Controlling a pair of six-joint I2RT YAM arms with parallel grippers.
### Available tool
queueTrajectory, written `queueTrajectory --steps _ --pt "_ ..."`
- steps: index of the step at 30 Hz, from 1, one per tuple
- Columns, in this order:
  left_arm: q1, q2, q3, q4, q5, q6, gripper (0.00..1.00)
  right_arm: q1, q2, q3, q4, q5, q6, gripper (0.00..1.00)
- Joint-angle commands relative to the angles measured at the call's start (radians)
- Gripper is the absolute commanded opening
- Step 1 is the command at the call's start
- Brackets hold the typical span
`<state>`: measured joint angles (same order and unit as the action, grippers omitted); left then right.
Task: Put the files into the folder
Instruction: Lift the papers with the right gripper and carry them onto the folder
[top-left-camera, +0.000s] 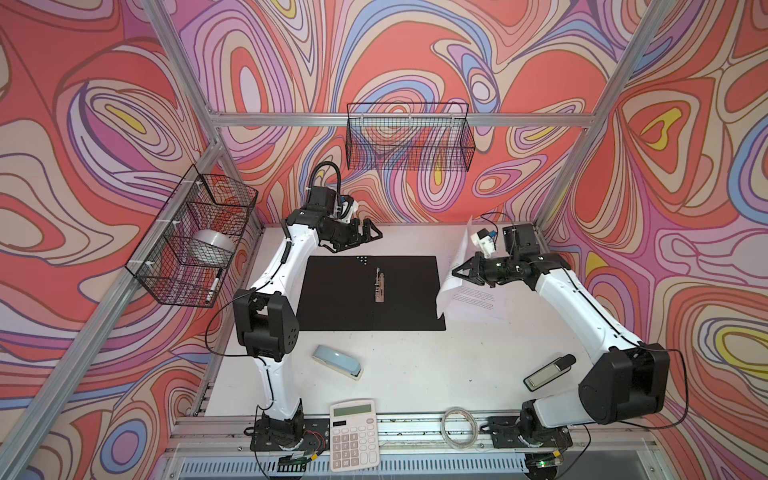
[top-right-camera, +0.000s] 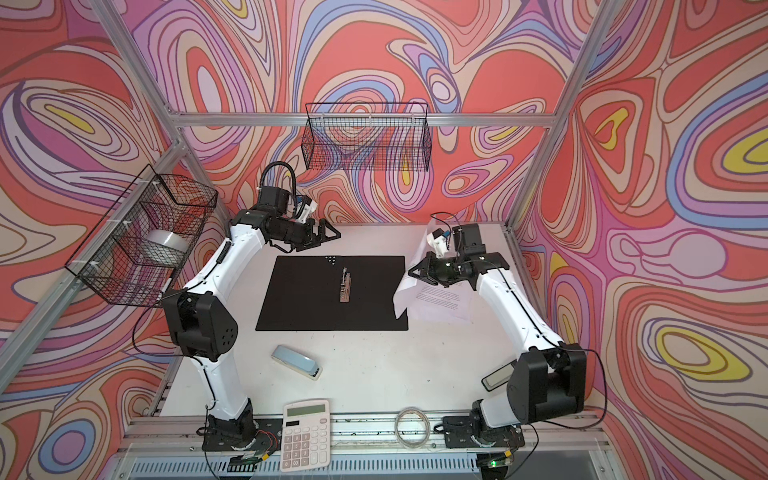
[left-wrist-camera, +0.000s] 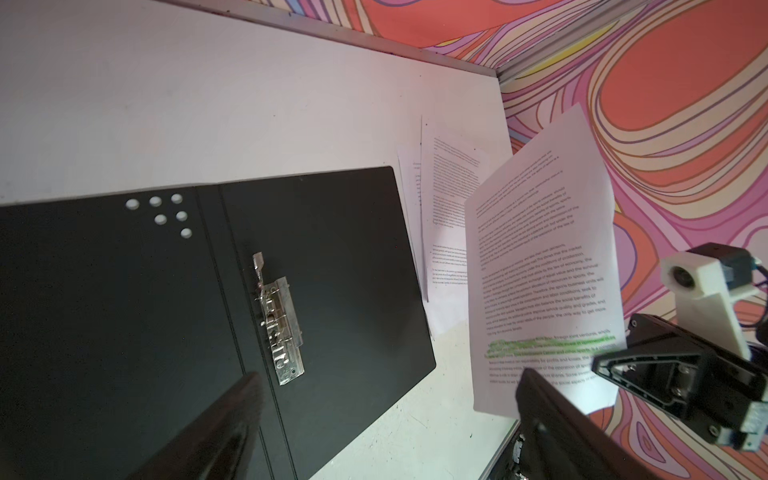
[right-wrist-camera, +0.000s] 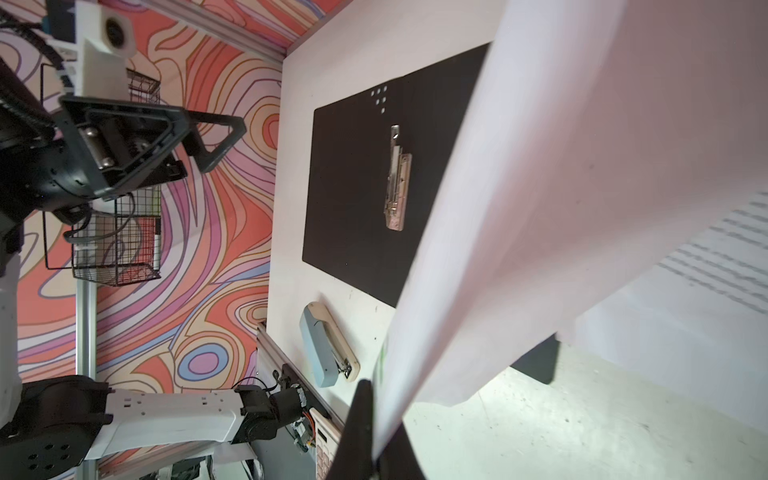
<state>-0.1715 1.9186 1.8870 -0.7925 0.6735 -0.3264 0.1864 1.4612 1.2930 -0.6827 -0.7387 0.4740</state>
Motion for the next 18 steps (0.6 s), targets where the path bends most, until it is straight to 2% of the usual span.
queueTrajectory --steps 1,7,11,18 --pt "0.024 -0.089 -0.026 0.03 0.005 -0.016 0.95 0.058 -0.011 0.017 0.096 0.026 0.095 0.04" --pt "0.061 -0.133 -0.08 0.05 0.001 -0.026 0.96 0.145 0.024 0.022 0.159 0.061 0.128 0.05" --pt "0.064 -0.146 -0.11 0.067 0.002 -0.031 0.96 0.151 0.026 -0.072 0.265 0.083 0.183 0.05" --pt "0.066 -0.138 -0.114 0.07 0.007 -0.039 0.96 0.153 0.065 -0.168 0.311 0.169 0.205 0.06"
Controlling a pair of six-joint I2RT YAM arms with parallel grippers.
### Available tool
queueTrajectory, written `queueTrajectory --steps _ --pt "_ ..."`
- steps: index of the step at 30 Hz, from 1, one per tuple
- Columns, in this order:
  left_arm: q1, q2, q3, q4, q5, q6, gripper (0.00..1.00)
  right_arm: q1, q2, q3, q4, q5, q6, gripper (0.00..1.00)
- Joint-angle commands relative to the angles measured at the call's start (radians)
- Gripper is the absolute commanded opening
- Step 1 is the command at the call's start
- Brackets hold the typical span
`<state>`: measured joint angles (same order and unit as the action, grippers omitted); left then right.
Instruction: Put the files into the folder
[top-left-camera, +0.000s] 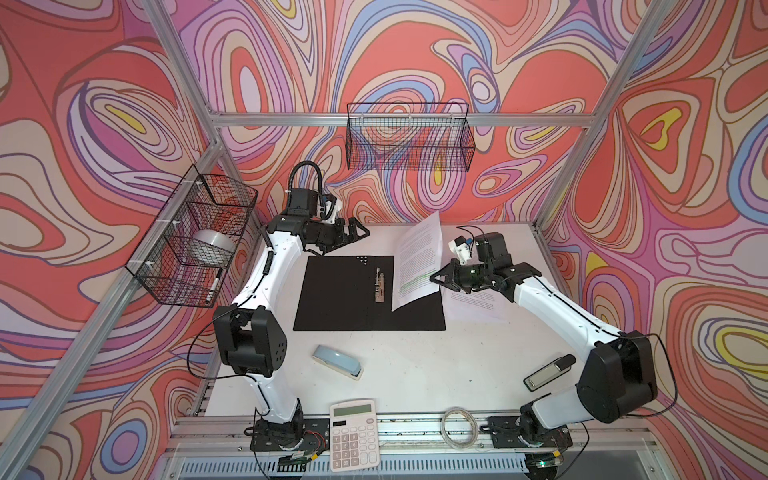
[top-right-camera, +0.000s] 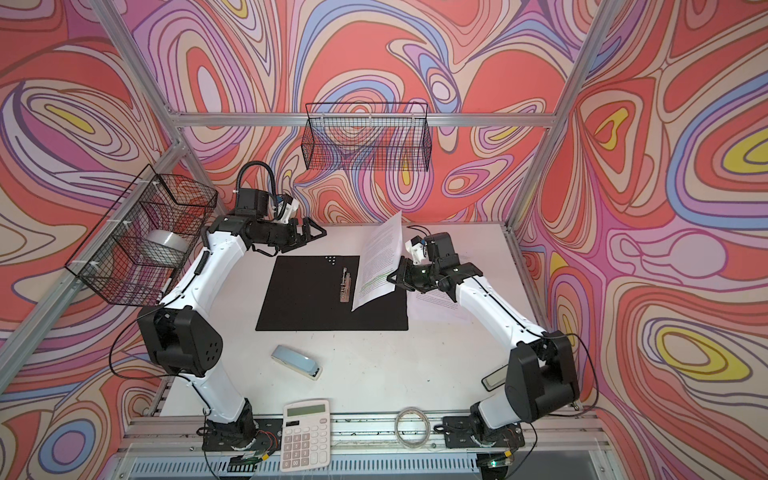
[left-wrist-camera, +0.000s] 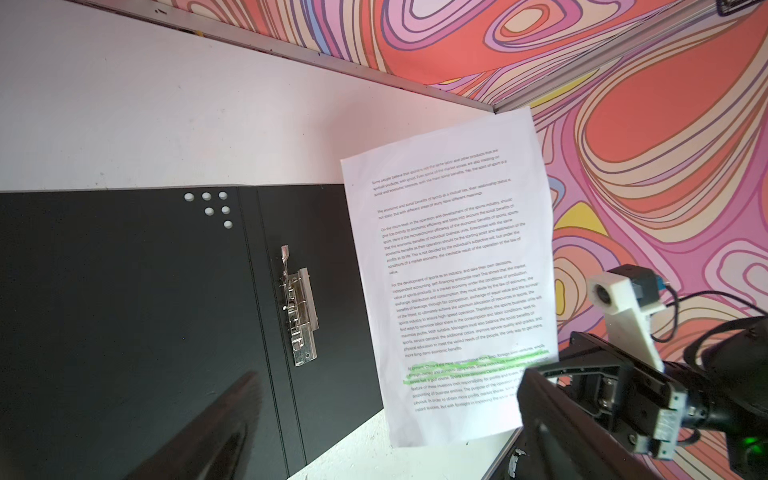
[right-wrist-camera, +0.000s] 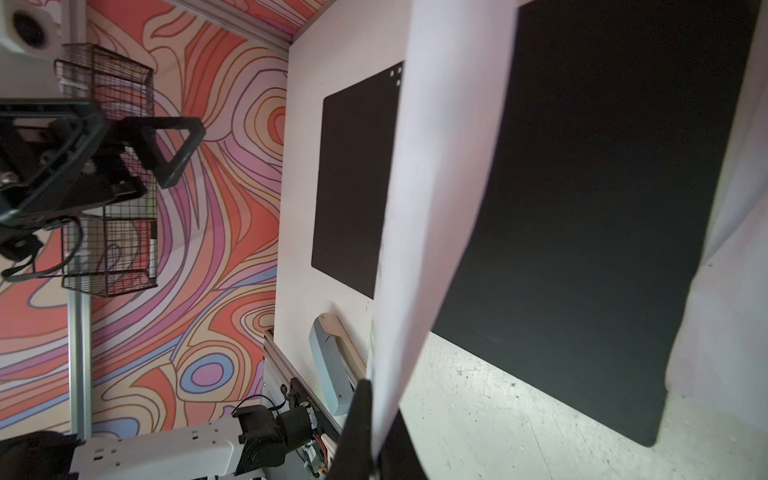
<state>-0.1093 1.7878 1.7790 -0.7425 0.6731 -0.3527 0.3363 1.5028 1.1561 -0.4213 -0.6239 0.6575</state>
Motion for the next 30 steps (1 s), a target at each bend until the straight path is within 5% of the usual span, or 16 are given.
queueTrajectory --steps 1,14,30 --pt "0.003 -0.005 -0.007 0.022 0.008 -0.014 0.96 0.003 0.036 -0.044 0.062 0.054 0.025 0.07" --pt "0.003 0.006 -0.019 0.02 0.009 -0.009 0.96 0.003 0.215 -0.079 0.129 0.051 0.088 0.08" --pt "0.003 0.013 -0.019 0.026 0.032 -0.02 0.96 0.003 0.178 -0.139 0.174 0.06 0.273 0.08"
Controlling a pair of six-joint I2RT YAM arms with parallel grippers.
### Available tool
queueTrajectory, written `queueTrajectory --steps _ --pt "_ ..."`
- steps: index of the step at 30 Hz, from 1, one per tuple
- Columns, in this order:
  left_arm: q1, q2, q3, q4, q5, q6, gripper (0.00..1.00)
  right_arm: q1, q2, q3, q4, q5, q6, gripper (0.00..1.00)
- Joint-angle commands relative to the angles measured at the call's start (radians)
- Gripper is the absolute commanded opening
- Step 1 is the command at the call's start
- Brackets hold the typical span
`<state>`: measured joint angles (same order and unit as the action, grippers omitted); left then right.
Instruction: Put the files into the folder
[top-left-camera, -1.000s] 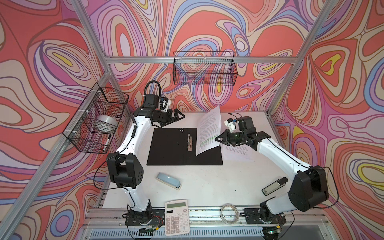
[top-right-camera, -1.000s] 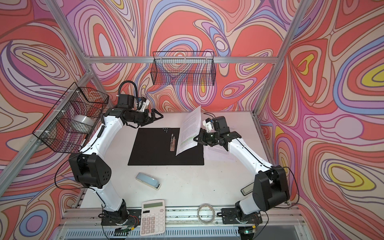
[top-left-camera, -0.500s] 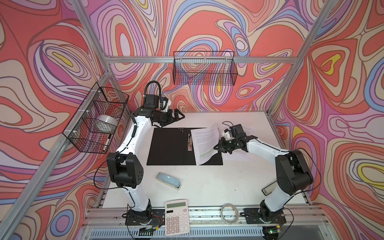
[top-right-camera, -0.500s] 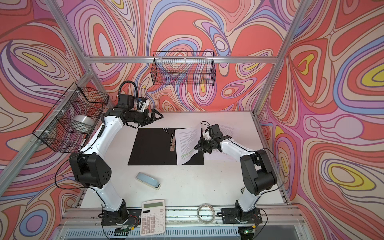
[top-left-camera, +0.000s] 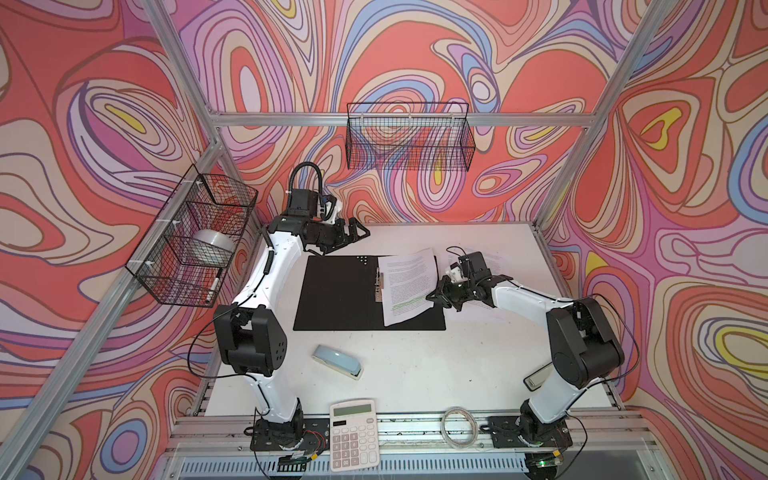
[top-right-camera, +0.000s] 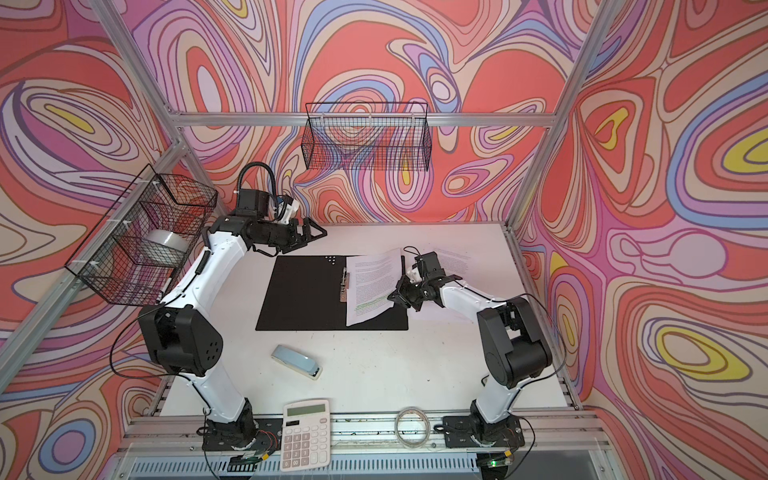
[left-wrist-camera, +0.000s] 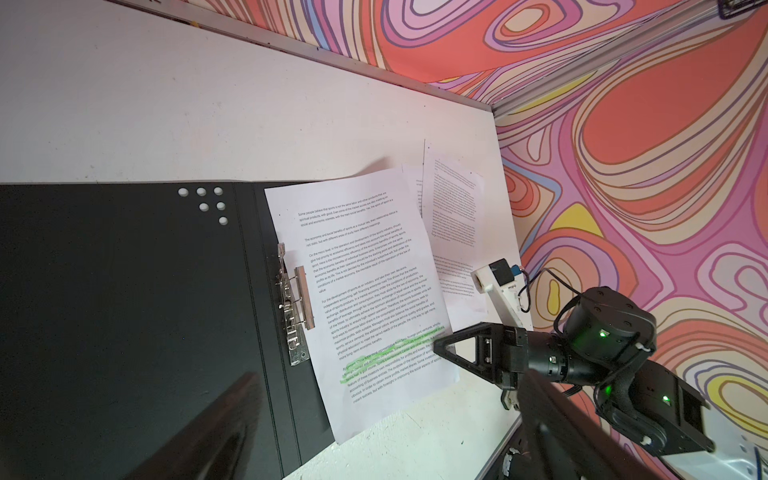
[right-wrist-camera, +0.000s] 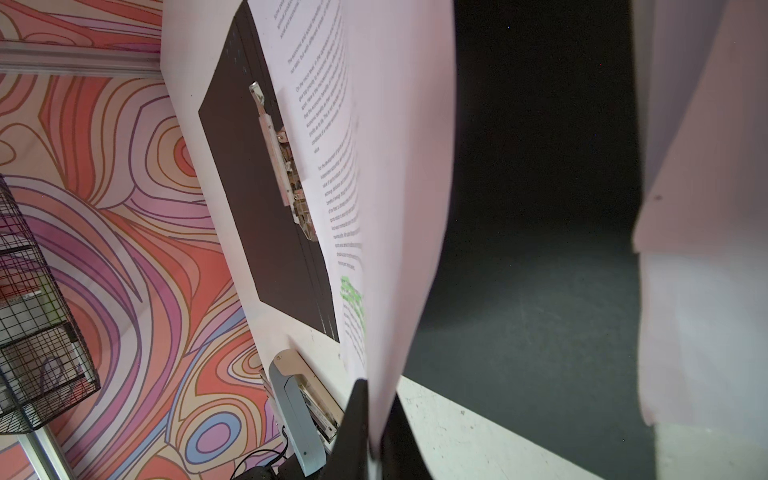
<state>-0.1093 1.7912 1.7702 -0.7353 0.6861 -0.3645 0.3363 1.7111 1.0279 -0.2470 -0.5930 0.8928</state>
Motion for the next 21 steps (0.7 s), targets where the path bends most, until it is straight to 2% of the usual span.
queueTrajectory --steps 1,5,15,21 --pt "0.003 0.008 -0.01 0.019 0.019 -0.008 0.96 0.004 -0.028 -0.002 -0.028 0.043 0.028 0.09" --pt "0.003 0.01 -0.012 0.022 0.027 -0.014 0.96 0.006 -0.024 0.029 -0.111 0.074 -0.01 0.15" --pt "0.003 0.007 -0.015 0.03 0.036 -0.021 0.96 0.041 0.034 0.094 -0.21 0.085 -0.077 0.44" --pt "0.003 0.006 -0.015 0.033 0.041 -0.028 0.96 0.05 0.048 0.135 -0.298 0.159 -0.121 0.47"
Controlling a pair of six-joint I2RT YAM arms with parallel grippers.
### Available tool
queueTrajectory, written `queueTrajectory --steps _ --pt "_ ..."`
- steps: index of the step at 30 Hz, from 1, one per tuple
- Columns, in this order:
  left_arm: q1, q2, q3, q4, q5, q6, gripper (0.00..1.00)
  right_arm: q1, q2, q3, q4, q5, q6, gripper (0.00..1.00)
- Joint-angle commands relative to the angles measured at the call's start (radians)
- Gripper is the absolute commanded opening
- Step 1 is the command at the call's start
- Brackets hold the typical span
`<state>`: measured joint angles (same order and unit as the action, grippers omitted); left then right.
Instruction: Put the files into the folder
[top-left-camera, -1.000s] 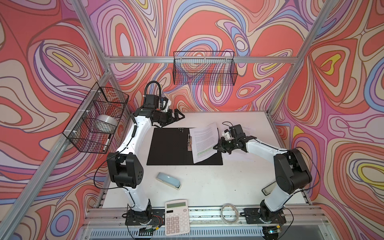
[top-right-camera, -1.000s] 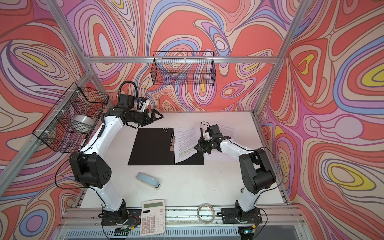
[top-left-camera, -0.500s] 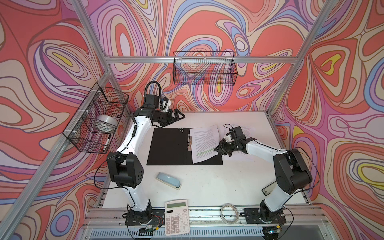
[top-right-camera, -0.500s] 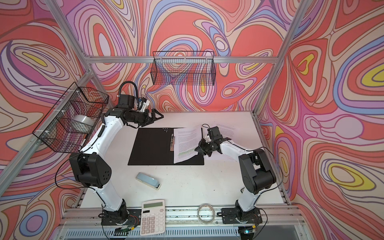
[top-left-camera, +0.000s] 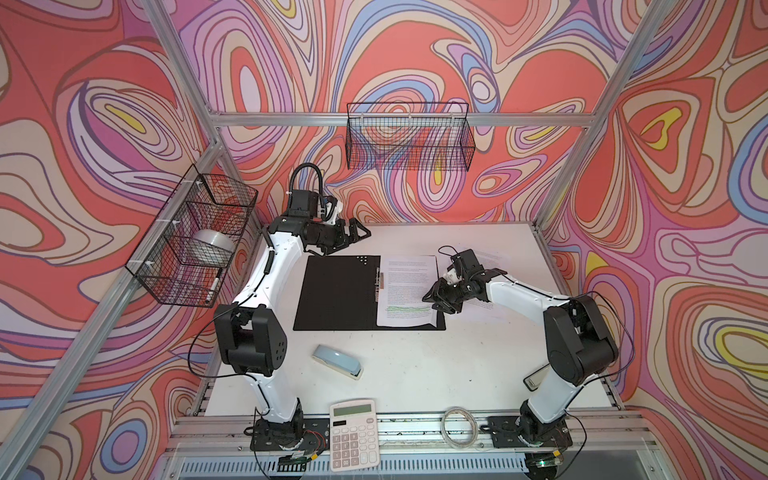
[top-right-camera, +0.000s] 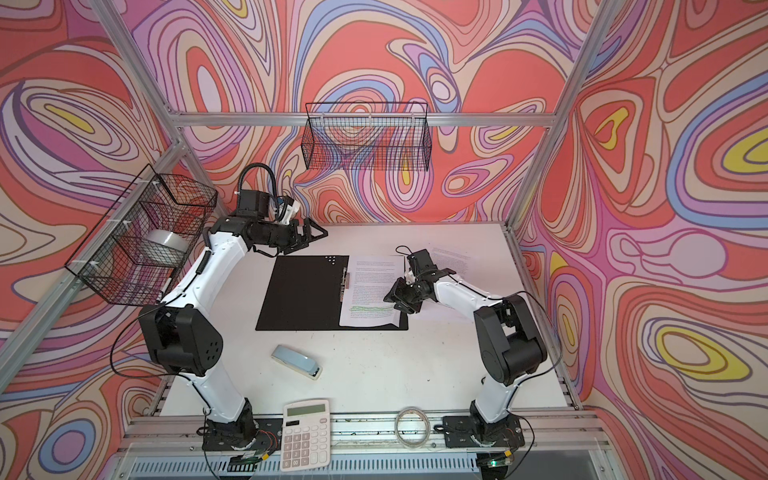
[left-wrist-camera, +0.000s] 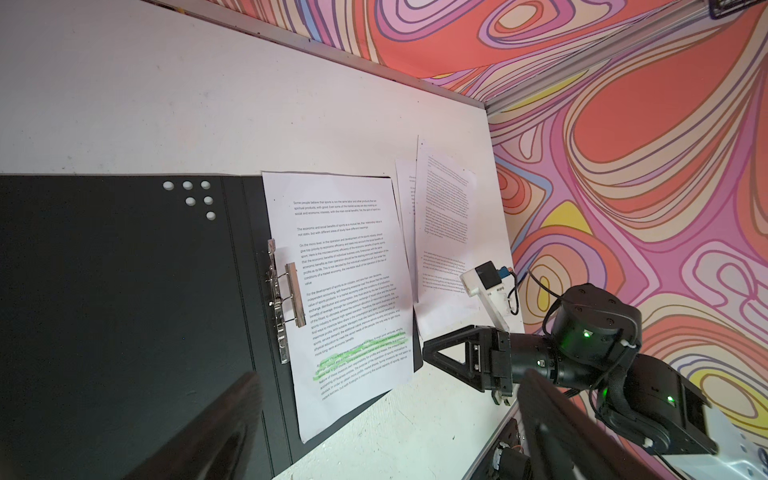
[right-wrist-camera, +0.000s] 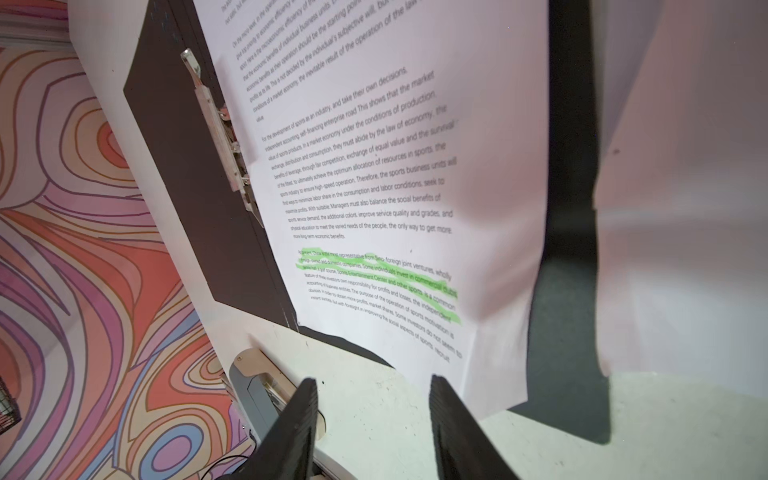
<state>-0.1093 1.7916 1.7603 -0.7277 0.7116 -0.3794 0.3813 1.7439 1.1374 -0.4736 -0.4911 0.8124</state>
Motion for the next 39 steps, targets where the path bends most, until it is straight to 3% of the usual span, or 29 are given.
queueTrajectory --steps 1,5,9,15,26,33,36,39 --pt "0.003 0.005 -0.004 0.025 0.017 -0.013 0.96 0.007 0.015 0.028 -0.081 0.069 -0.047 0.46" --pt "0.003 0.003 -0.015 0.03 0.021 -0.014 0.96 0.027 0.002 0.023 -0.123 0.117 -0.081 0.4" --pt "0.003 0.003 -0.023 0.039 0.025 -0.016 0.96 0.046 -0.003 -0.013 -0.079 0.082 -0.087 0.28" --pt "0.003 0.004 -0.026 0.04 0.031 -0.018 0.96 0.057 0.056 -0.023 -0.052 0.093 -0.082 0.2" --pt "0.003 -0.006 -0.039 0.044 0.023 -0.009 0.96 0.057 0.151 0.022 -0.044 0.108 -0.109 0.19" --pt "0.003 -0.004 -0.039 0.05 0.031 -0.018 0.96 0.056 0.097 0.052 -0.057 0.131 -0.139 0.29" --pt "0.003 0.002 -0.029 0.045 0.038 -0.017 0.96 0.056 0.034 0.115 -0.136 0.208 -0.183 0.38" --pt "-0.007 0.0 -0.014 0.036 0.04 0.0 0.95 0.054 -0.05 0.183 -0.239 0.369 -0.226 0.49"
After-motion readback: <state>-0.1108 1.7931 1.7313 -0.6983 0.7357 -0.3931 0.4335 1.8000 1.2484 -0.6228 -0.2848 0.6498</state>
